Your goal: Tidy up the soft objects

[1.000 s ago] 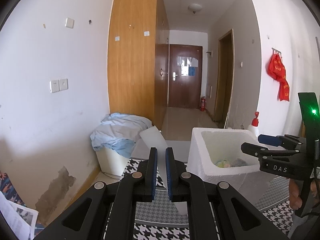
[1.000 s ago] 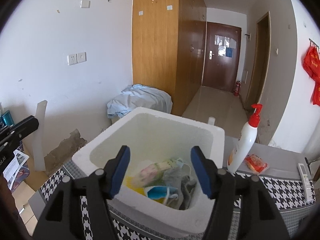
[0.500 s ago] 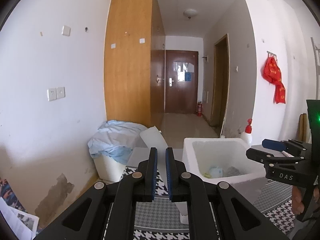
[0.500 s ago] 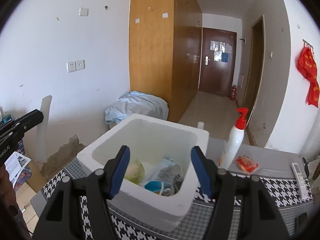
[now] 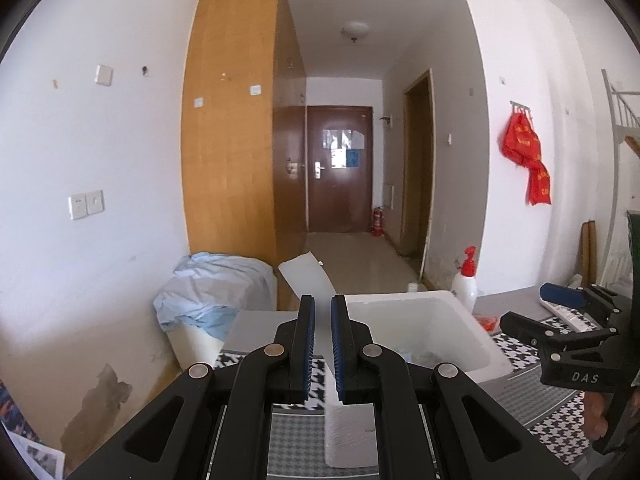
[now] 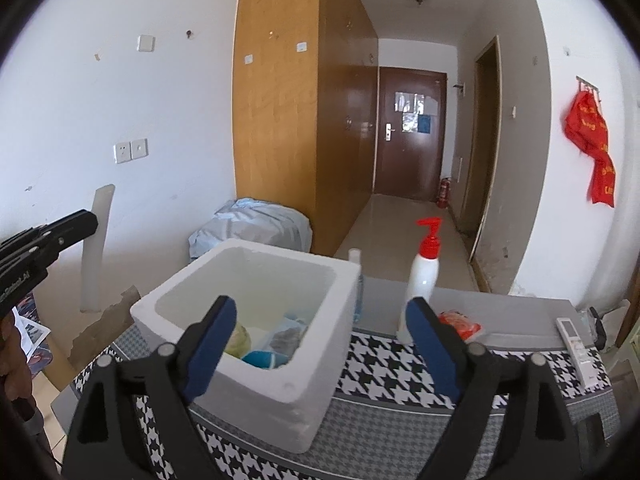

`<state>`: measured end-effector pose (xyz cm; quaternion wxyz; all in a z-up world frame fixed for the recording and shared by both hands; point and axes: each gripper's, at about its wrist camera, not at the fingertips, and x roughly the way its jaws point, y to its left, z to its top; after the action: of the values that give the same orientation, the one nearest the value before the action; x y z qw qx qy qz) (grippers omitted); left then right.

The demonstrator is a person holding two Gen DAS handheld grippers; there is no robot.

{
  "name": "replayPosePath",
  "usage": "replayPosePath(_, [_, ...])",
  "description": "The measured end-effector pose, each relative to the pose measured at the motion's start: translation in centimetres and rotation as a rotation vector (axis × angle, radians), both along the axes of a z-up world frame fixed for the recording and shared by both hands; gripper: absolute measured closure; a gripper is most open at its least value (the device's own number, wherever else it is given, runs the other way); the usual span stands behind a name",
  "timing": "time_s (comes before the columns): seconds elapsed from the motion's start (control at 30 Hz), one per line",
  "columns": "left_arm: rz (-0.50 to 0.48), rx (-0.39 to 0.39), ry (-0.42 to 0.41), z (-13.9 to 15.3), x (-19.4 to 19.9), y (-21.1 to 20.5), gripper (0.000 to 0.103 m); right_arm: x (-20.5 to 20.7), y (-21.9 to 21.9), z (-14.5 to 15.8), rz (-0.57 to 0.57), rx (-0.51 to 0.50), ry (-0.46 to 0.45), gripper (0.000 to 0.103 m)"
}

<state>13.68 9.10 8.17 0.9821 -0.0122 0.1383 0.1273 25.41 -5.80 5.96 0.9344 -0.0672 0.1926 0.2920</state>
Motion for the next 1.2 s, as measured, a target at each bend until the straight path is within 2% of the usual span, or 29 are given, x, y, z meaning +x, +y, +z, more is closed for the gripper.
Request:
replayPosePath(0.8, [-0.137,0.006,0.034,0.2,4.8,-3.8,0.094,-0.5,-5.7,-0.6,-0.133,-0.002,-0.002,0.01])
replayPosePath(1.2, [-0.173,-0.029,0.088,-0.8,7.5,-4.3,0.094,-0.1,-7.0,-1.4,-0.188,-0.014,0.011,0.01])
